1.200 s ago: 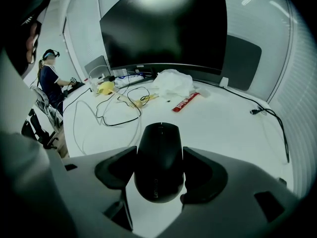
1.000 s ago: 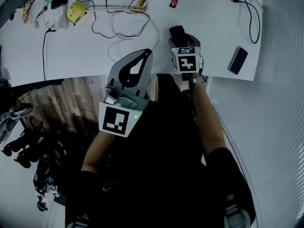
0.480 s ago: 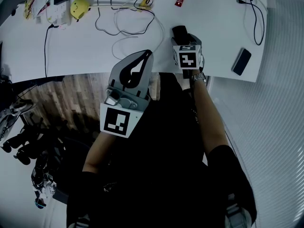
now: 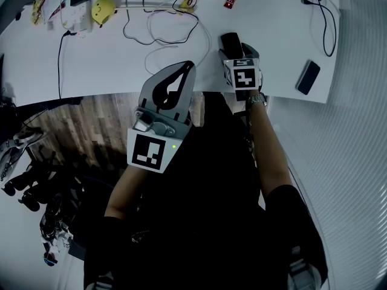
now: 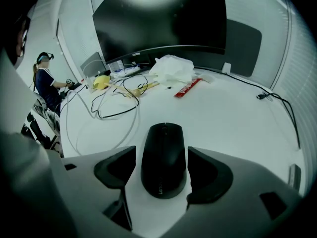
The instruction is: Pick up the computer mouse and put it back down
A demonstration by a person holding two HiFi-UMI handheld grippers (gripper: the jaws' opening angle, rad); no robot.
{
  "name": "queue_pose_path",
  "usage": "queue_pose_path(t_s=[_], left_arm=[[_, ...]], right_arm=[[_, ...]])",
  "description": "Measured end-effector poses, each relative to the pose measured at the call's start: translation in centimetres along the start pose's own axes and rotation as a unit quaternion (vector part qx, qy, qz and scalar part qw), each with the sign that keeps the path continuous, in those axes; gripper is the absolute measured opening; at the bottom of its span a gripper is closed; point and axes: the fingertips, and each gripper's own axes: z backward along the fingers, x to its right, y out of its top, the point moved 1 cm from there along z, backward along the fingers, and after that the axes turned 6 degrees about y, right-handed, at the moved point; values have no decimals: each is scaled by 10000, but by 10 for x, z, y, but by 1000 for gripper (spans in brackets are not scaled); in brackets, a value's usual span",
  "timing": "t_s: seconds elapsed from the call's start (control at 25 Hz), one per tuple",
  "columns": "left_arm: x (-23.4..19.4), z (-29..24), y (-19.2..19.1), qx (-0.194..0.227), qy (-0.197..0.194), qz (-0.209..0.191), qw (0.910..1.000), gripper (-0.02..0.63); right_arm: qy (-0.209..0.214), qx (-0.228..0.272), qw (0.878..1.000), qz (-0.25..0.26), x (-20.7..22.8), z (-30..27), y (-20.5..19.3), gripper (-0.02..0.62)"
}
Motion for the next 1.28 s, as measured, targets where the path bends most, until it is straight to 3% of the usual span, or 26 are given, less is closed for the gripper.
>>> queue_pose_path(t_s=[0.2,0.28,0.48,0.68,1.28], left_arm=[[2,-2,1,3,-110,-5,9999,2],[3,-3,0,-8,-175,-14,9998,2],[12,-7,-2,-7,-404,-33,9992,2],[17,-9,-5,-74,-631,-32,9980,2],[9,10,5,92,-1034,-76,9946,2]], right_arm=[[-289,665,9969,-288,7,28,18,289],[-392,1009,9927,-529,9,43,25,233],[-534,1708,9808,-780,11,77,34,8],[-523,1977,9736,-1019,11,102,35,-2],[-344,3001,9487,-928,-42,187,66,-2]])
